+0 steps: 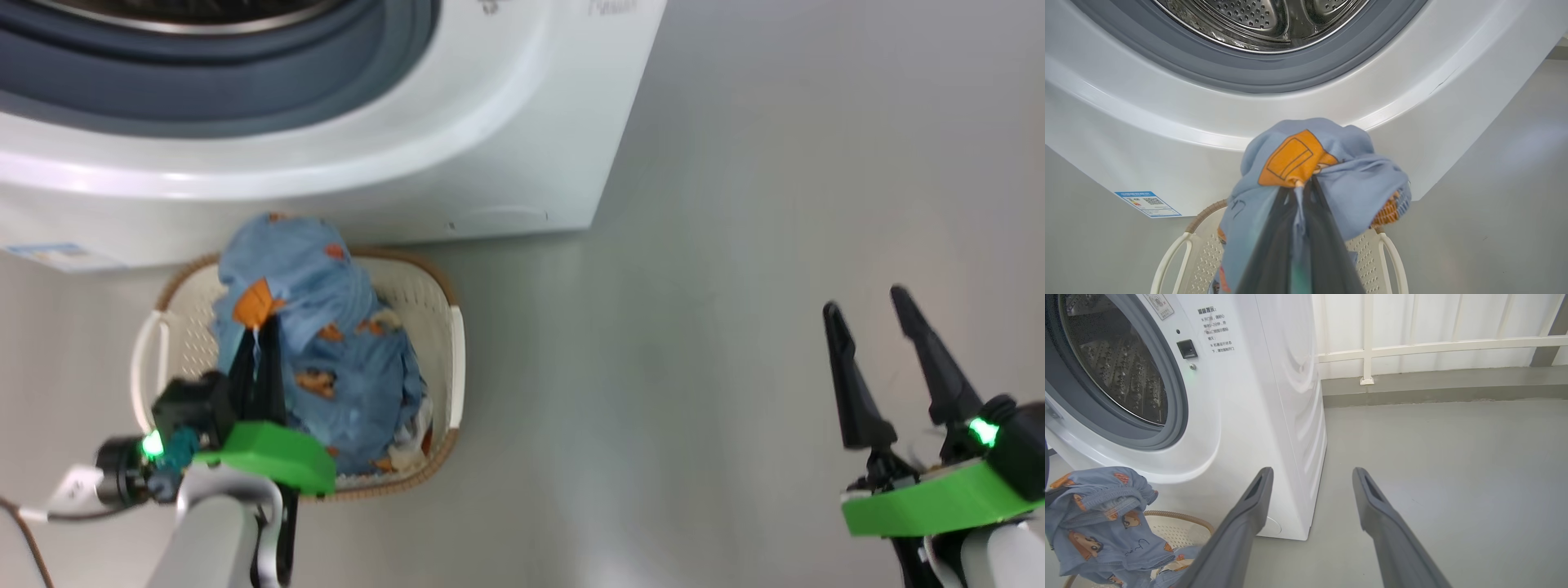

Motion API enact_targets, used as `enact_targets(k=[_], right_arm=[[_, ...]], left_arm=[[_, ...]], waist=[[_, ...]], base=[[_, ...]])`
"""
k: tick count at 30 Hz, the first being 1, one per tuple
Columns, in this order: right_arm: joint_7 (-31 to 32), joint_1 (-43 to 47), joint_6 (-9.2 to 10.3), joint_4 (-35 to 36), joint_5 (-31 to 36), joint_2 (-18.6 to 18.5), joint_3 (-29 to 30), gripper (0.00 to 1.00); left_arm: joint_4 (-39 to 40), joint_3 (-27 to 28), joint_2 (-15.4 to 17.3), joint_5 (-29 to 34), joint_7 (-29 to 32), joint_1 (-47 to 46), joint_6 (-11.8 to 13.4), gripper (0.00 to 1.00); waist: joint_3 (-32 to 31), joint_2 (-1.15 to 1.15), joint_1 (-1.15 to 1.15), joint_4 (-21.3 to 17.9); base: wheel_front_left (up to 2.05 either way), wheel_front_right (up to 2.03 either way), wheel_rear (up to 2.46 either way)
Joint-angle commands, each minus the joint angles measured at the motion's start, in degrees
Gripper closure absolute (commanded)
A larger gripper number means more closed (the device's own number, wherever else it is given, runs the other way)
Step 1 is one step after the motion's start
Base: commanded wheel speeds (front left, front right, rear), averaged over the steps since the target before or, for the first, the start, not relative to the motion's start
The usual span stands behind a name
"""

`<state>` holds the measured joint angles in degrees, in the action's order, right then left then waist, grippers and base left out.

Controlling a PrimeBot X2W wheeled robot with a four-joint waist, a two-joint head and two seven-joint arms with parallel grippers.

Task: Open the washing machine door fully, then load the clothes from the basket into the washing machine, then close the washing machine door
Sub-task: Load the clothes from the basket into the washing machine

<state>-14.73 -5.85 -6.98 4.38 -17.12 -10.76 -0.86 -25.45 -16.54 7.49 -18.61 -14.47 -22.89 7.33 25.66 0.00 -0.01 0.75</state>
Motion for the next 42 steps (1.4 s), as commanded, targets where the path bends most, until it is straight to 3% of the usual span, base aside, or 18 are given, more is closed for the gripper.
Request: enact_targets(k=[1,17,42], right_arm=[[-0.27,1.60,-0.51,0.81,0.53,-0.09,-1.18,0.00],[-0.27,7.22,-0.51,-2.08,1.58,1.42,-2.55,0.00],[-0.21,10.41,-0.51,-3.07,2.67,2.86,-3.84,0.00]], left_arm=[[2.25,2.17,1.65,1.14,-0.52,1.63,0.25,1.00],[13.16,1.69,2.56,2.84,-0.19,14.23,0.26,1.00],[19.36,-0.20,3.90,1.59,2.87,19.82,0.77,1.00]], waist=[[-4.79,0.00,0.01,0.83],[-15.81,0.00,0.01,1.28],[-21.97,0.00,0.01,-0.11]], base=[[0.00,0.00,0.00],[0.00,0.00,0.00],[0.00,0.00,0.00]])
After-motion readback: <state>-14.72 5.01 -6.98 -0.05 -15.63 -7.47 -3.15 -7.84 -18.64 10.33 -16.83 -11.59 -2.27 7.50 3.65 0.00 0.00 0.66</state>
